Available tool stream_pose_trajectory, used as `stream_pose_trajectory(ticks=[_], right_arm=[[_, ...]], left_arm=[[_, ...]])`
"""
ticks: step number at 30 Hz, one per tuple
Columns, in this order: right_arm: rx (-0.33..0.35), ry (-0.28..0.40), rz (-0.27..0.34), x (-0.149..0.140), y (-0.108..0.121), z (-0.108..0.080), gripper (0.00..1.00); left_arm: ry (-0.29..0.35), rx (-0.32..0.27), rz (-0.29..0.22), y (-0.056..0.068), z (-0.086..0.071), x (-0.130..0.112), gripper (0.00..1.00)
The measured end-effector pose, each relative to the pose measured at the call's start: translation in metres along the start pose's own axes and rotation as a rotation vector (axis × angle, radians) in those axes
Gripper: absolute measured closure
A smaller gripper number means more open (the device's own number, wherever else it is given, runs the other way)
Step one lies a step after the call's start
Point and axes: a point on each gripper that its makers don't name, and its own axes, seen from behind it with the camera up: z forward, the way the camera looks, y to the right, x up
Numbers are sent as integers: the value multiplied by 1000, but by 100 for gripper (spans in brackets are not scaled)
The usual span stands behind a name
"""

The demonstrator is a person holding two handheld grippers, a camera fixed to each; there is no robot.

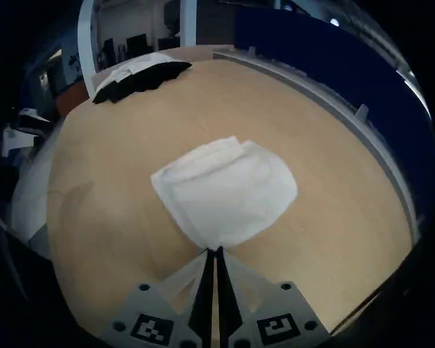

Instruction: Fold towel

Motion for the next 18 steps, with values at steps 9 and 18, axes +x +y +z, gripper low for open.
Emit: stream_pose_trajectory(ticks=[9, 18], right_arm=[[-39, 83, -53, 54, 20, -30, 97], [-64, 165, -73, 100, 29, -59, 97]], left_arm=[[27, -14, 5, 3, 3, 14, 15], [47, -26, 11, 5, 7, 25, 15]])
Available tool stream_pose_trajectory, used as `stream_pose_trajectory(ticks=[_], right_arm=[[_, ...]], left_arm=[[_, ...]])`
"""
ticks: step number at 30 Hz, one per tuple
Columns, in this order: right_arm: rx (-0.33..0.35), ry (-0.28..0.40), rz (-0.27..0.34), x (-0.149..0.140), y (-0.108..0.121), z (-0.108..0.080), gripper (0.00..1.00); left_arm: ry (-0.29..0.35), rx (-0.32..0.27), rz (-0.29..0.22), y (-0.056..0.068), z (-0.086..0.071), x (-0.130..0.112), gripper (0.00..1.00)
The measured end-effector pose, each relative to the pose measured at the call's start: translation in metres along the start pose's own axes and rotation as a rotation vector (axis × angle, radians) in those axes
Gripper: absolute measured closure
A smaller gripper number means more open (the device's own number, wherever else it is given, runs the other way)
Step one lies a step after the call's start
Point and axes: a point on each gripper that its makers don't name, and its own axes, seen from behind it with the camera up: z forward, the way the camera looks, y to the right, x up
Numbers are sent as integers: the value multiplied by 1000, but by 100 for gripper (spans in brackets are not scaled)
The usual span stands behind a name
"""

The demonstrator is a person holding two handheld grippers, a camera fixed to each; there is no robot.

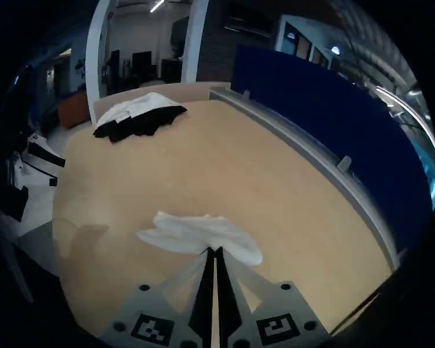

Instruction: Fold towel

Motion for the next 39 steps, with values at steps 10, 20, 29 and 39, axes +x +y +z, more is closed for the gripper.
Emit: stream_pose_trajectory(ticks=[10, 20, 29, 39], right_arm=[[-33, 39, -3, 18, 9, -18, 98], [-67, 77, 44, 32, 27, -36, 98], [-125, 87, 76, 25, 60, -65, 98], [-212, 84, 125, 2, 111, -105, 98]], left_arm=[[7, -10, 5, 2, 0, 6, 15], [11, -30, 19, 11, 1, 14, 15], [10, -54, 42, 22, 5, 21, 15], [4, -76, 68, 35, 13, 26, 15]])
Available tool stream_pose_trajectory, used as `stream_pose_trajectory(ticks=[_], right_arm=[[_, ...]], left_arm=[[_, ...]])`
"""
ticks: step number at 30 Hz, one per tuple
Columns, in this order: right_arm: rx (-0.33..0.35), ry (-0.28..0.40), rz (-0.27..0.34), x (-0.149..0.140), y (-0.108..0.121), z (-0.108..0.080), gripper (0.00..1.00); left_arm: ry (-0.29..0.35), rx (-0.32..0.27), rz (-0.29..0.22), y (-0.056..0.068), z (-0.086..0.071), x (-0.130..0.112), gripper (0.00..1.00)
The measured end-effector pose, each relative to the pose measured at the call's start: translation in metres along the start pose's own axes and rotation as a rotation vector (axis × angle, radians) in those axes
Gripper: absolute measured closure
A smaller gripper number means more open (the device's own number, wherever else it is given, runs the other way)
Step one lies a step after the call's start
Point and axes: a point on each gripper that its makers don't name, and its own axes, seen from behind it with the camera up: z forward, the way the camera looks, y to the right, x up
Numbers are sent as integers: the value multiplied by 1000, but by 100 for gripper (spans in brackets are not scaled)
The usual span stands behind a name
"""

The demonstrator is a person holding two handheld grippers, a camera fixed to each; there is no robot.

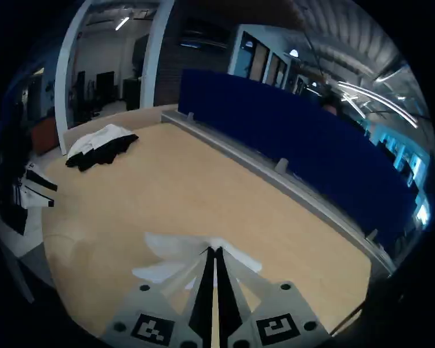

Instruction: Fold towel

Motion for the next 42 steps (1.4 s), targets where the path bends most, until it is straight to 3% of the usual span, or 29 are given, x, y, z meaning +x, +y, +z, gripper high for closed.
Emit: stream_pose_trajectory(ticks=[22, 42], right_arm=[[-133, -45, 92, -50, 133, -52, 98], [-233, -64, 149, -87, 212, -93, 98]], left_arm=[[-27, 3, 37, 13, 21, 5, 15], [-41, 1, 59, 29, 29, 12, 15]])
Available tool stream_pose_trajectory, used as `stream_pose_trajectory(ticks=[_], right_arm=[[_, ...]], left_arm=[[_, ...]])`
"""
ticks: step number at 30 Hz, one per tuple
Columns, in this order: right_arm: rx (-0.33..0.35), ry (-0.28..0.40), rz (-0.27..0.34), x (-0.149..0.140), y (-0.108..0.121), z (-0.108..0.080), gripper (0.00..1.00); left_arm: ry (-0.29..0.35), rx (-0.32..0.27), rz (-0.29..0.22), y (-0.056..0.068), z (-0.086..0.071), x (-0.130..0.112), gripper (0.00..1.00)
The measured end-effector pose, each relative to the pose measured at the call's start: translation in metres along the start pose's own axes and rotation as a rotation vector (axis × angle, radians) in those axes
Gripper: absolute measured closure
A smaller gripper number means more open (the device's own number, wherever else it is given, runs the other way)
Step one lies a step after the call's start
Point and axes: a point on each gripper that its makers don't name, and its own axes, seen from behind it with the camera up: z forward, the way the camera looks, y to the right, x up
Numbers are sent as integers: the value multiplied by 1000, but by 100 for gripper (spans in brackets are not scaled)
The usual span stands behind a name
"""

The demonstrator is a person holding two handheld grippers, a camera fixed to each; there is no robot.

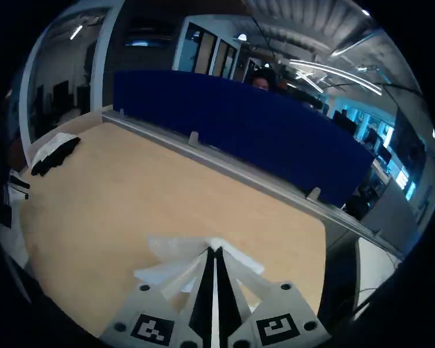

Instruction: Fold towel

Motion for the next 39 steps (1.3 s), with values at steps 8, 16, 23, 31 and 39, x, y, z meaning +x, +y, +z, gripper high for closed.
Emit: stream_pose_trajectory(ticks=[8, 16, 23, 31, 39], right_arm=[[-16, -11, 12, -10, 15, -4, 98], [-28, -30, 18, -26, 24, -13, 97], [-49, -57, 24, -51, 33, -28, 98], [-78, -102, 56, -96, 37, -48, 98], [-108, -131, 97, -133, 41, -64, 98]], left_arm=[[1, -10, 14, 11, 2, 4, 15], [-2, -13, 23, 16, 1, 5, 15], [-4, -17, 31, 20, 0, 6, 15], [-11, -23, 47, 25, 3, 3, 15], [-16, -33, 63, 32, 5, 3, 15]])
